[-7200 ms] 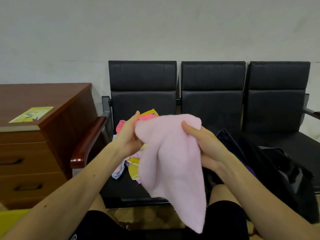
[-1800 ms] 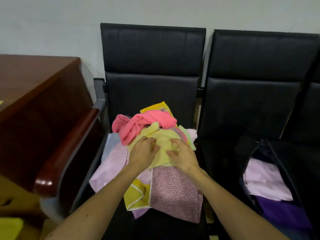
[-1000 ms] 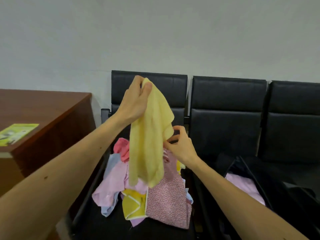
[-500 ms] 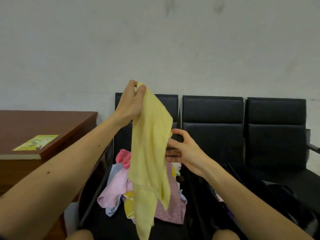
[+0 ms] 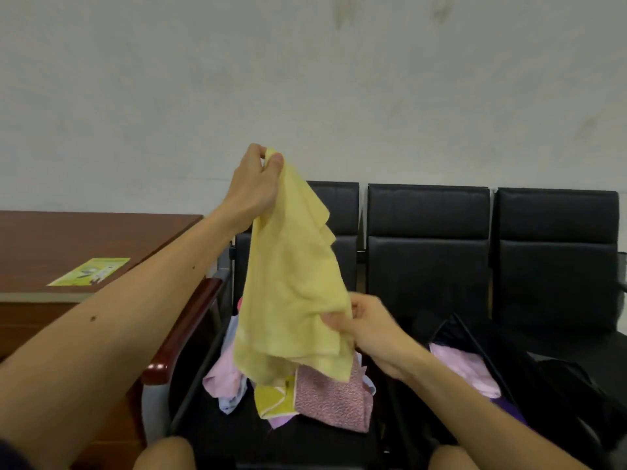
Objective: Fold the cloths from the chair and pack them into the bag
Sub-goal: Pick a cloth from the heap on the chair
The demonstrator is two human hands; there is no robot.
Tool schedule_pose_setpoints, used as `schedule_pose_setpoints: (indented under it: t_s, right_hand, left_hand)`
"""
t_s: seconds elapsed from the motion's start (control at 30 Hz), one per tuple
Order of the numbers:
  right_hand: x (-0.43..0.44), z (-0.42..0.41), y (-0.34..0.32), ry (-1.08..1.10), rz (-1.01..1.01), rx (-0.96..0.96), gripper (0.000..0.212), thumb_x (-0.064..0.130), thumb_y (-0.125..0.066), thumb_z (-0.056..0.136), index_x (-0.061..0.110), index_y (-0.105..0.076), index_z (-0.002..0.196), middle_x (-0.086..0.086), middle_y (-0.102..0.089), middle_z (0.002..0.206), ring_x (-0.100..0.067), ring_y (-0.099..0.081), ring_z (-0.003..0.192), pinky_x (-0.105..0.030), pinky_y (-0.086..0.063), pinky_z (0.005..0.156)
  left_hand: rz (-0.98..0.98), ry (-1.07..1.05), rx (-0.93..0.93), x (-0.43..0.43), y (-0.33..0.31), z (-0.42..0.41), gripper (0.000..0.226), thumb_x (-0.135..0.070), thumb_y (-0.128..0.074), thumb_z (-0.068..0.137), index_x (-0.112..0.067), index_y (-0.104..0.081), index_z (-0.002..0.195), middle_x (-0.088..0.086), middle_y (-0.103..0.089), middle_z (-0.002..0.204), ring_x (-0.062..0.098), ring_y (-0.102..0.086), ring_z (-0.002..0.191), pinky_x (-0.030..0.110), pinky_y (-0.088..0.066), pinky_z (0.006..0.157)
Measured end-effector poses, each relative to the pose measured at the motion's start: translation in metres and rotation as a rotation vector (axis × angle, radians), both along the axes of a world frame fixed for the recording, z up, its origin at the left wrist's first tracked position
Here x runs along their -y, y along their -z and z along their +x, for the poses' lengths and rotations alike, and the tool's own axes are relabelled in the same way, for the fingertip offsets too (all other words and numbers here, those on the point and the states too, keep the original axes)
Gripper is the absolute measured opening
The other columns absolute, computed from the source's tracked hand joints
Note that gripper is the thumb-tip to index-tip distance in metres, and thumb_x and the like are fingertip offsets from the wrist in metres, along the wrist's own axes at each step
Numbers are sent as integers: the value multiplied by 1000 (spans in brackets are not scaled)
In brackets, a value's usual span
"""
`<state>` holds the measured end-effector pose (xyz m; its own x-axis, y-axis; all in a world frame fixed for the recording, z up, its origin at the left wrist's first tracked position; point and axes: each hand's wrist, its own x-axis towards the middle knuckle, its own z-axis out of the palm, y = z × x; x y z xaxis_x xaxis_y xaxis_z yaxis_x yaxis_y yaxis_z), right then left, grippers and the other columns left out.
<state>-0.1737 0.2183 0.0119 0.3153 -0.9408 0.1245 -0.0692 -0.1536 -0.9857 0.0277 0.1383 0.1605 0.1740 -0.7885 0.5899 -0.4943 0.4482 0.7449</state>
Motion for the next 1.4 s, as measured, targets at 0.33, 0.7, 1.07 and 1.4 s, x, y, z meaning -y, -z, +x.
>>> schedule_pose_setpoints:
  t_s: [0.33,0.7,1.07,1.4]
  right_hand:
    - [-22,-1,-150,-19,-1,246,9,12,-65,93,4,-70,96,-6,-72,79,-14,-68,66,-24,-54,56]
    - [-26,-8,-153,116,111,328,24,13,-71,88,-2,-70,108,-12,-75,92,-18,-73,73,-29,-60,61]
    - [-21,-33,-114,171,5,-114,30,35,-68,91,6,-67,102,-8,-71,77,-15,-65,63,-28,-56,61]
    - [-20,-5,-98,302,-646,-188,19,29,-71,89,26,-62,105,5,-70,89,-11,-68,80,-32,-59,70]
  left_hand:
    - [54,315,217,-76,5,-14,49,-53,-50,97,-10,-61,74,1,-62,58,18,-60,49,26,-48,47]
    - [-9,359,292,-115,39,-28,41,-26,-78,82,-39,-50,108,-10,-67,74,7,-64,61,28,-51,60]
    - [-12,258,42,-90,2,-33,28,-12,-50,96,-30,-69,88,-17,-70,88,5,-63,93,32,-50,86]
    - [12,294,256,-86,-11,-32,8,-21,-65,89,-25,-61,83,-11,-55,51,6,-51,56,29,-41,61]
